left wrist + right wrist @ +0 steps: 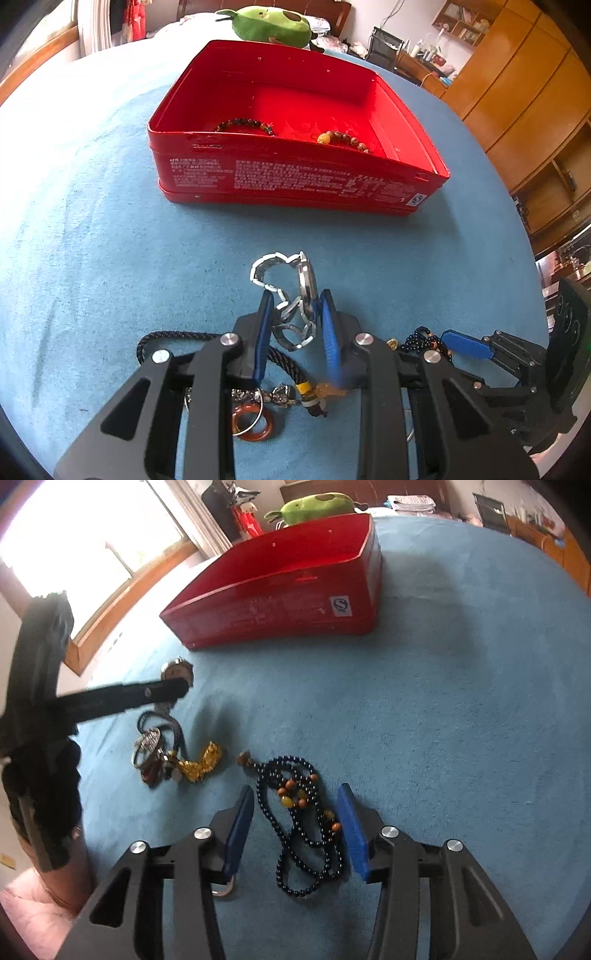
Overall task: Organize jewelry
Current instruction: 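Grasp the silver watch with the left tool while the right tool holds the necklace, then carry the watch and necklace into the red box and open both tools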
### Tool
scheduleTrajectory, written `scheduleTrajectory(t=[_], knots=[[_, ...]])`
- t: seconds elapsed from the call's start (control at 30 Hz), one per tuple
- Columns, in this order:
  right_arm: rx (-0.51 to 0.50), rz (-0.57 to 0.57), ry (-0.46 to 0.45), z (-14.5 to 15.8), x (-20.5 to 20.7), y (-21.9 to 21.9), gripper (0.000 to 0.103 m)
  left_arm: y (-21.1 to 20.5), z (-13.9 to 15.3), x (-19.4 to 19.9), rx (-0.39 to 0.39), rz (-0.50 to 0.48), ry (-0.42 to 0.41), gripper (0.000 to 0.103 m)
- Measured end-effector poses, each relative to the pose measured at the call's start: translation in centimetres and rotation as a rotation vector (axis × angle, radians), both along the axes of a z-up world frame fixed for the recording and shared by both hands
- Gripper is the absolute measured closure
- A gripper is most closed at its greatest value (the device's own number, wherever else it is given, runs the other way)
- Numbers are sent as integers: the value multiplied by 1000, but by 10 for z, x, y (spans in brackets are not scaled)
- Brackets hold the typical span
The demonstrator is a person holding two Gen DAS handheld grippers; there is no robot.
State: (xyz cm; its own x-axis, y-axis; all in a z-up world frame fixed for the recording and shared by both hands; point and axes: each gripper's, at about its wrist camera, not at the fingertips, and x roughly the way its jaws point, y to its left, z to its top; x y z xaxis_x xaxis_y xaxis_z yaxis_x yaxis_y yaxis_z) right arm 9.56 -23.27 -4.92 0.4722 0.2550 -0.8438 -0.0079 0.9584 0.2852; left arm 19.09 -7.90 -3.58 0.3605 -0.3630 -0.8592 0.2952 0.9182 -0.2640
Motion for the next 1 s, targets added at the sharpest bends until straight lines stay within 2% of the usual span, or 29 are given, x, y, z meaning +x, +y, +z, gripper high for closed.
scheduleTrajectory(t=[0.2, 0.23, 0.27, 0.33, 0.37, 0.5, 0.67, 0.73, 0.83, 0.93, 0.97, 1.0], knots=[[-195, 35, -33, -5, -6, 26, 57, 3, 3, 1, -9, 1, -1, 79], [-210, 33, -39, -5, -7, 27, 61, 4, 3, 1, -10, 3, 0, 79], [-213, 30, -41, -5, -7, 25, 70, 4, 4, 0, -11, 3, 0, 79], [-193, 10, -39, -6, -6, 19, 85, 6, 5, -1, -13, 3, -1, 79], [-168, 2, -37, -6, -5, 15, 88, 6, 5, -2, -14, 3, -2, 79], [-85, -21, -35, -7, -4, -1, 90, 9, 9, -4, -15, 2, -12, 87], [83, -52, -66, 3, -4, -21, 91, 8, 10, -4, -14, -8, -13, 87], [123, -54, -90, 12, -5, -23, 91, 9, 10, -3, -15, -8, -9, 87], [128, -62, -120, 22, -6, -28, 91, 7, 9, 0, -8, -15, -13, 86], [127, -66, -127, 27, -4, -27, 91, 2, 6, 2, 20, -20, -20, 77], [127, -65, -126, 25, -3, -26, 91, 1, 5, 3, 33, -18, -25, 68], [128, -63, -124, 24, -2, -25, 91, 0, 4, 4, 42, -17, -26, 64]])
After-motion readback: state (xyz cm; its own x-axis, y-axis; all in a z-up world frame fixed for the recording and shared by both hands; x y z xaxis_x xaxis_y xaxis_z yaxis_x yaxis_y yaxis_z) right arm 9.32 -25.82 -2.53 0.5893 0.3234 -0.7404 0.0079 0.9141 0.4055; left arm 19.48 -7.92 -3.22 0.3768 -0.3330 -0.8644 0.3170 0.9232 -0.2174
